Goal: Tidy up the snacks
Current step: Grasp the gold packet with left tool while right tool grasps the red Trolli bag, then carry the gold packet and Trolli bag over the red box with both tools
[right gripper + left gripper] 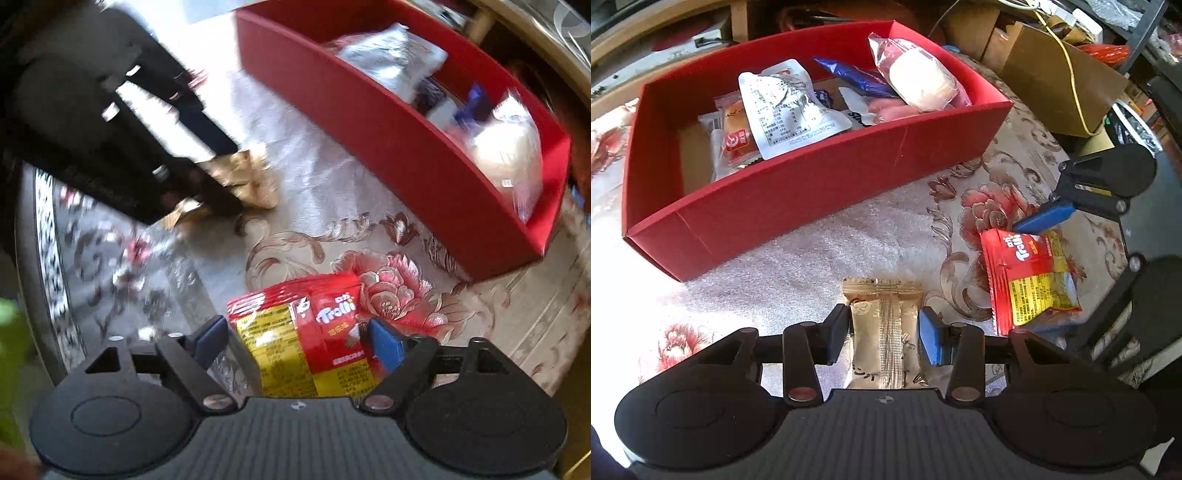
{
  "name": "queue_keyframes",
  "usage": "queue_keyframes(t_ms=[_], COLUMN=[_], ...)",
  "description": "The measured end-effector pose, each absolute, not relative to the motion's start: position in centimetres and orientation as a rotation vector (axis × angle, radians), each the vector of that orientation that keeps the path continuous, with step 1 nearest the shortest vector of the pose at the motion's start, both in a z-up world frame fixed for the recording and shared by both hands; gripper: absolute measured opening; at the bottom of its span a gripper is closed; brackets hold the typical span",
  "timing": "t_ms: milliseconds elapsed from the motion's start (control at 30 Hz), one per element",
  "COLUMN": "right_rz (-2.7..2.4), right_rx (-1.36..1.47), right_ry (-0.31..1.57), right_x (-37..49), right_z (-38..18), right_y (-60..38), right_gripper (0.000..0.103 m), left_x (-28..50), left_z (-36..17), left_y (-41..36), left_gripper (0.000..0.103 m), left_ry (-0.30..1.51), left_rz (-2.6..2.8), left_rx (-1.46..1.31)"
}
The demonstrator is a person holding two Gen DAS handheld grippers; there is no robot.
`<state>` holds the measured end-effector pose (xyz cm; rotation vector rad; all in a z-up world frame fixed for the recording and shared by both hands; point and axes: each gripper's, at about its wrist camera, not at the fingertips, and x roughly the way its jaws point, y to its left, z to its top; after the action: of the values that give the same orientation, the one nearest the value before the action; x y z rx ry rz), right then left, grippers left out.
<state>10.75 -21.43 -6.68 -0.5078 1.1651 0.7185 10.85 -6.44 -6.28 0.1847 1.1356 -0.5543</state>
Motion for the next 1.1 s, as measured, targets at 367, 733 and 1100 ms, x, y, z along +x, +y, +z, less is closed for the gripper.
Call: queue_keyframes(t_ms=[367, 733, 1100], right_rz=[0.462, 0.292, 0.225], right_rx=[-0.266, -0.059, 0.095], right_ry=[1.102, 1.09, 0.985], right_x=[7.5, 3.6, 3.7], right_z=[-7.2, -5.5, -2.1], right_y=[-21.7, -24.1, -25.4], right_gripper=[0.081, 0.046, 0.046], left_x=[8.8, 7.7, 8.6], left_z=[-6.7, -5.8, -3.4], left_y=[-7.9, -7.0, -5.1], left_gripper=[0.065, 0.049, 0.049], left_ry=[1.073, 1.06, 0.996], left_rz=[-0.57, -0.504, -0.487], left_rx=[0.323, 0.295, 0.174])
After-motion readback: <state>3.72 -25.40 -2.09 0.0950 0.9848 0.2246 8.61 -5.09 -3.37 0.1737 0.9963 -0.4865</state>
